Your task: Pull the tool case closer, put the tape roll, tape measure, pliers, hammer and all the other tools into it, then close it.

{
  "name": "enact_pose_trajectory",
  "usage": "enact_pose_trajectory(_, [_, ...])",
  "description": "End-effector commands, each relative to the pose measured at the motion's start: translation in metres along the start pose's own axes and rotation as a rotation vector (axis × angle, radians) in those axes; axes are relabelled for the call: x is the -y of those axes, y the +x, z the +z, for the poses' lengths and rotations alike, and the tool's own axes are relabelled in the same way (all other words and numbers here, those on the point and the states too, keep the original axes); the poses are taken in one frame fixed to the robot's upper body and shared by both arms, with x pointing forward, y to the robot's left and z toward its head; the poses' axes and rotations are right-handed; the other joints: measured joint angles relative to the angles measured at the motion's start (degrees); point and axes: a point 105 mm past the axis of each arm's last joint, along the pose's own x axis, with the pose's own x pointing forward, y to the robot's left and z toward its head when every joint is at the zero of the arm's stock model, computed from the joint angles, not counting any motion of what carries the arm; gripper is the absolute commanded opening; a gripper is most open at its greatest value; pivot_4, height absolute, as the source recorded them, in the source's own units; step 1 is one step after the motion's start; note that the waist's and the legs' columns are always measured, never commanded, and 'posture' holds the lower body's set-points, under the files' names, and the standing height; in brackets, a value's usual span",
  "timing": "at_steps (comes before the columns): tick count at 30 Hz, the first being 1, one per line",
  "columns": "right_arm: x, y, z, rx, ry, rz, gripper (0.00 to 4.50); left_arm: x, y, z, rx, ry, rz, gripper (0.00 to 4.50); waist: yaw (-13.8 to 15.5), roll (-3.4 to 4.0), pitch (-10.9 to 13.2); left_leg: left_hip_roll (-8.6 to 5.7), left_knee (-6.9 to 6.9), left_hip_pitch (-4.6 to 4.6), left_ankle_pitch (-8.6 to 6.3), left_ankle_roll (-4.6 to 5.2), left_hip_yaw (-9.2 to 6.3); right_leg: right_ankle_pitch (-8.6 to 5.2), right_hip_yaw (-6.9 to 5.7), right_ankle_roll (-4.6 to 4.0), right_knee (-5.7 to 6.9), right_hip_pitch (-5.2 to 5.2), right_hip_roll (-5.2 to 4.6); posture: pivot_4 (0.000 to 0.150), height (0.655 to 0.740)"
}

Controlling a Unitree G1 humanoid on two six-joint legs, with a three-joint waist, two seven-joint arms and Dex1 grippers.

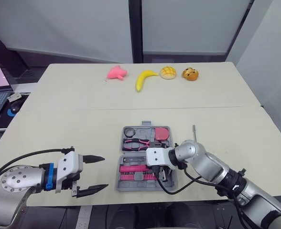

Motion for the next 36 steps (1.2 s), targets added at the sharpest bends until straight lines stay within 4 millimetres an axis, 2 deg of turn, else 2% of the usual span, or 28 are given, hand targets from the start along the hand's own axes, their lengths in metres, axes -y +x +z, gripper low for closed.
enact_pose_trajectory(1, [0.01,-0.028,0.036,0.171,-0.007,-0.073,0.03,-0.012,-0.009,0.012,0.068,0.011,0.07,4.5,0.0,0.0,0.0,0.0,0.0,-0.03,0.0,0.0,0.0,0.0,0.0,0.0,0.0,0.0,0.0,0.15,0.7193])
enact_pose_trajectory(3, [0.02,-0.055,0.033,0.203,-0.005,-0.19,0.03,-0.019,-0.016,0.009,0.072,-0.012,0.114,4.5,0.1,0.0,0.0,0.0,-0.01,-0.05,0.0,0.0,-0.01,0.0,0.0,0.0,0.0,0.04,0.0,0.15,0.7193])
enact_pose_trajectory(5, [0.029,-0.081,0.021,0.193,0.012,-0.319,0.03,-0.025,-0.022,0.004,0.063,-0.016,0.156,4.5,0.6,0.0,0.0,-0.02,0.0,-0.03,0.0,-0.01,-0.05,0.0,-0.03,0.0,-0.08,-0.02,-0.02,0.15,0.7193])
enact_pose_trajectory(10, [0.034,-0.137,-0.026,0.094,0.146,-0.524,0.03,-0.035,-0.034,-0.006,0.06,-0.046,0.254,4.5,1.2,-0.01,0.0,-0.07,0.0,-0.03,-0.01,0.0,-0.01,0.01,0.0,0.01,-0.11,0.06,-0.08,0.15,0.7193])
enact_pose_trajectory(11, [0.031,-0.152,-0.044,0.04,0.171,-0.565,0.21,-0.036,-0.039,-0.01,0.054,-0.067,0.269,4.5,1.3,0.0,0.0,-0.06,-0.02,-0.04,-0.01,0.0,-0.01,0.01,0.0,0.01,-0.09,0.12,-0.08,0.15,0.7193])
enact_pose_trajectory(14, [0.019,-0.181,-0.076,-0.048,0.24,-0.622,0.84,-0.038,-0.048,-0.02,0.037,-0.105,0.303,4.5,1.4,0.01,0.0,-0.04,-0.03,-0.06,-0.01,0.0,0.02,0.0,0.01,0.0,-0.07,0.18,-0.06,0.15,0.7193])
enact_pose_trajectory(16, [-0.005,-0.207,-0.108,-0.111,0.351,-0.667,1.27,-0.041,-0.059,-0.033,0.027,-0.168,0.367,4.5,1.5,0.0,0.0,-0.04,-0.03,-0.05,-0.01,0.0,0.04,0.0,0.01,0.01,-0.08,0.2,-0.07,0.15,0.7193])
enact_pose_trajectory(18, [-0.027,-0.221,-0.127,-0.155,0.421,-0.677,1.79,-0.039,-0.066,-0.046,0.014,-0.216,0.41,4.5,1.6,0.0,0.0,-0.04,-0.04,-0.04,-0.02,0.01,0.03,0.0,0.0,0.01,-0.11,0.29,-0.06,0.15,0.7193])
enact_pose_trajectory(23, [-0.061,-0.231,-0.147,-0.211,0.503,-0.651,3.01,-0.028,-0.072,-0.065,-0.009,-0.273,0.438,4.5,1.3,0.0,0.0,0.03,-0.03,0.06,-0.02,0.02,0.07,0.0,0.01,0.01,-0.11,0.39,-0.06,0.15,0.7193])
enact_pose_trajectory(28, [-0.074,-0.232,-0.156,-0.235,0.528,-0.637,4.46,-0.026,-0.075,-0.075,-0.017,-0.288,0.452,4.5,1.5,0.0,0.0,0.04,-0.03,0.08,-0.02,0.02,0.06,0.0,0.01,0.01,-0.12,0.41,-0.06,0.15,0.7193])
enact_pose_trajectory(33, [-0.068,-0.231,-0.153,-0.193,0.528,-0.651,4.46,-0.029,-0.074,-0.073,0.004,-0.273,0.453,4.5,1.6,-0.01,0.0,0.03,-0.03,0.06,-0.02,0.02,0.06,0.0,0.0,0.01,-0.13,0.41,-0.07,0.15,0.7193])
enact_pose_trajectory(36, [-0.057,-0.23,-0.145,-0.137,0.542,-0.69,4.46,-0.032,-0.068,-0.063,0.037,-0.246,0.436,4.5,1.6,-0.01,0.0,0.03,-0.03,0.06,-0.02,0.01,0.05,0.0,0.0,0.01,-0.13,0.41,-0.07,0.15,0.7193])
